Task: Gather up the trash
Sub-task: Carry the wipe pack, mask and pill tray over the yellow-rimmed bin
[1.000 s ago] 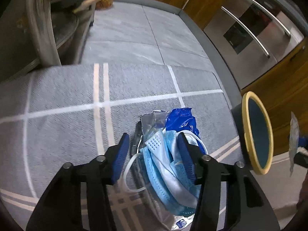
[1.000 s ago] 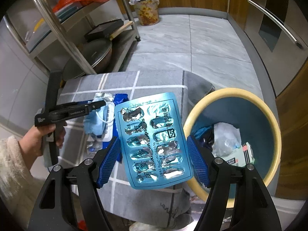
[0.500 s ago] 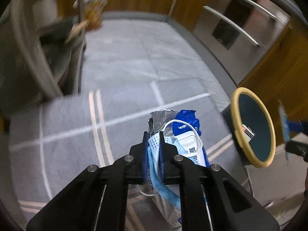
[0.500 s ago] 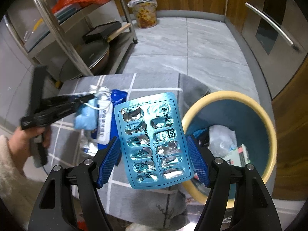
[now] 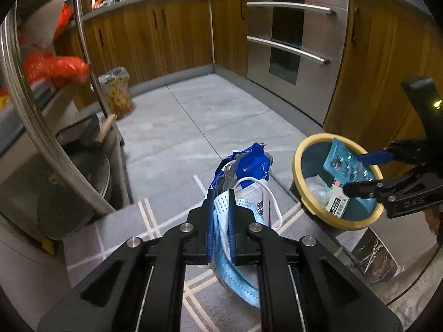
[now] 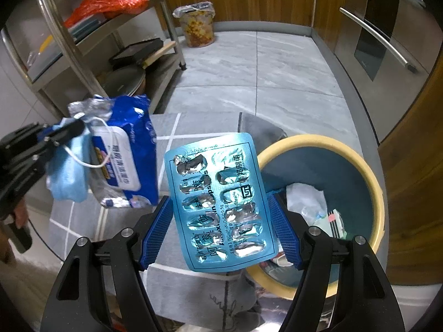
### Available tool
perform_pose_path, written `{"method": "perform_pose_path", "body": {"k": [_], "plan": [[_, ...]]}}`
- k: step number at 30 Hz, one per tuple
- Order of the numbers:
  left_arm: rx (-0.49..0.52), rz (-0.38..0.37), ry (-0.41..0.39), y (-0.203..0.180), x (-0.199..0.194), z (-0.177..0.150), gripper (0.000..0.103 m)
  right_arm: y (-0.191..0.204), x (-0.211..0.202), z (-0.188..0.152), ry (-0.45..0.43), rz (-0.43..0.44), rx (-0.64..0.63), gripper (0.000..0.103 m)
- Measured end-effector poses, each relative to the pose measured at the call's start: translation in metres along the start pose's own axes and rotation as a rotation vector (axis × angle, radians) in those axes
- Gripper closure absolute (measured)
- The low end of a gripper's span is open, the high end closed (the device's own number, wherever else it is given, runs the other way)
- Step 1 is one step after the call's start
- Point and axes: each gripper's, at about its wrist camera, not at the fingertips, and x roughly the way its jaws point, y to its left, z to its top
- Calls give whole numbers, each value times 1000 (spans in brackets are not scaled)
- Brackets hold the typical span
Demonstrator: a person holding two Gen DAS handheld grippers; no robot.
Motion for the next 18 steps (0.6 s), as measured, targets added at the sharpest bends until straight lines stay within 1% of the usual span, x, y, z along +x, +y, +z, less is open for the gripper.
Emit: {"method": "perform_pose_path", "body": {"k": [2, 4, 7, 9, 11, 13, 15, 18], "plan": [[12, -4, -19, -3, -7, 4, 95, -2, -1, 0, -7, -11, 0, 31], [21, -23, -36, -9, -14, 11, 95, -6, -4, -1, -12, -31, 2, 31], [46, -56, -54, -24, -16, 23, 95, -25, -7, -3, -18, -78, 24, 31], [67, -80, -61, -39, -13, 31, 95, -45, -8, -6, -10, -99, 59, 31], [101, -108, -69, -59, -10, 39, 95, -68, -6, -13, 11, -144, 70, 31], [131, -129, -72, -79, -7, 47, 95, -91, -6, -21, 27, -165, 90, 31], [166, -156, -81, -98, -2, 54, 95, -113, -5, -30, 44, -171, 139, 31], [176, -194, -76, -120, 9, 65, 95, -137, -1, -40, 67, -179, 196, 31]]}}
